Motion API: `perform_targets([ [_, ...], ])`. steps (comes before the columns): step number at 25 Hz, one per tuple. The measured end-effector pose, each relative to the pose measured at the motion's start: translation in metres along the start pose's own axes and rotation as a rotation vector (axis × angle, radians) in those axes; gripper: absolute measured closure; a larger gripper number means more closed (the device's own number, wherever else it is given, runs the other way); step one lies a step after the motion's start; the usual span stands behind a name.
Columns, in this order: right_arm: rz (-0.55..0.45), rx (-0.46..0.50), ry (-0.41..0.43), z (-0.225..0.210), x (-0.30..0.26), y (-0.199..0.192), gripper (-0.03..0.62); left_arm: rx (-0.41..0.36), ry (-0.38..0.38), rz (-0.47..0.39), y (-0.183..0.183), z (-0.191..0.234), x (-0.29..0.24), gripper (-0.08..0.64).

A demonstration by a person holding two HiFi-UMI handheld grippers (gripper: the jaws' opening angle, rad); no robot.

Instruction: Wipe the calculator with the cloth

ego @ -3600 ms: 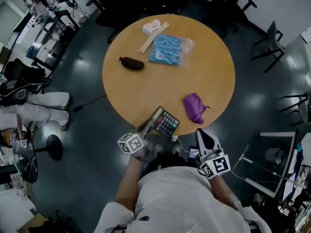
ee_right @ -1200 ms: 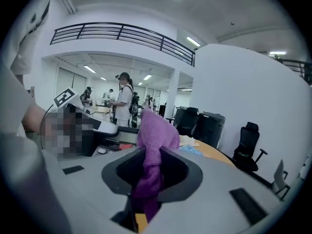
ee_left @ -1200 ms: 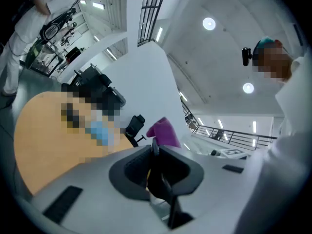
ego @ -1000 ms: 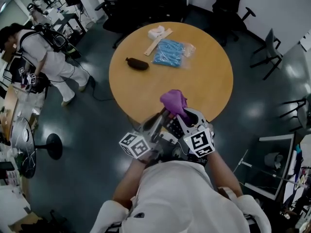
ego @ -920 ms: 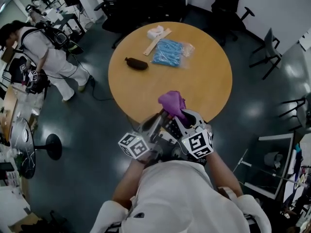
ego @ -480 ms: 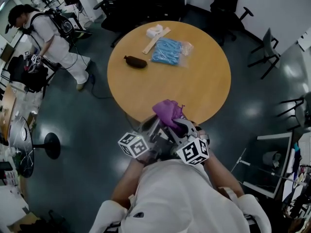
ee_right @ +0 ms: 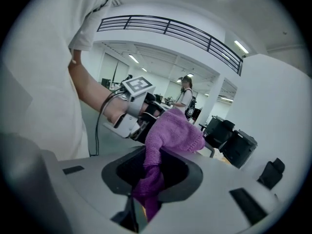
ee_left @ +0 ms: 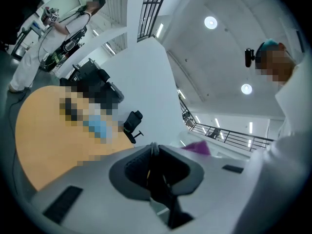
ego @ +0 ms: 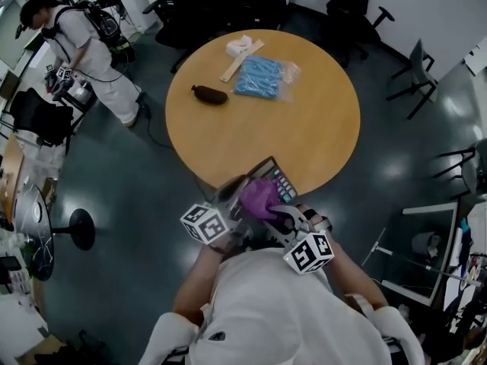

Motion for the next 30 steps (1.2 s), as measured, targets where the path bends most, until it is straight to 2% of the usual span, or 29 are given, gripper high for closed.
perform_targets([
  [5,-0.001,0.056,0.107,0.023,0.01,-0.007,0.505,-0.01,-0.026,-0.019,0.008,0.005,-0.002,0.509],
  [8,-0.074,0.031,0.111,0.019,0.023,-0.002,0.505,-0.026,-0.042,-0.014,0.014,0.01,-0.002,0.511],
  [10,-0.156,-0.024,0.058,-0.002,0.036,0.006,0.505,-0.028,-0.053,-0.002,0.017,0.014,-0.003,0.511],
  [13,-0.278,-0.086,-0.089,-0.055,0.055,0.013,0.505,-0.028,-0.076,0.023,0.022,0.017,-0.005,0.51],
  [16,-0.242,-0.134,-0.226,-0.097,0.058,0.003,0.505,-0.033,-0.111,0.059,0.025,0.013,-0.006,0.51],
  [18,-0.192,-0.093,-0.25,-0.111,0.049,-0.002,0.505,-0.046,-0.151,0.076,0.027,0.005,-0.007,0.511],
  [23,-0.132,0.053,-0.17,-0.102,0.022,-0.004,0.505,-0.054,-0.193,0.058,0.035,-0.005,-0.007,0.511],
  [30,-0.131,0.052,0.006,-0.036,0.016,-0.01,0.505,-0.07,-0.153,0.06,0.043,0.006,0.002,0.511],
])
Point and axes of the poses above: the fingertips, and each gripper's own axes: x backward along the fingers, z to its left, y out of its top, the point moved 8 cm from there along x, backward along the fingers, and after that the axes turned 1 degree about y, right-handed, at the moved point
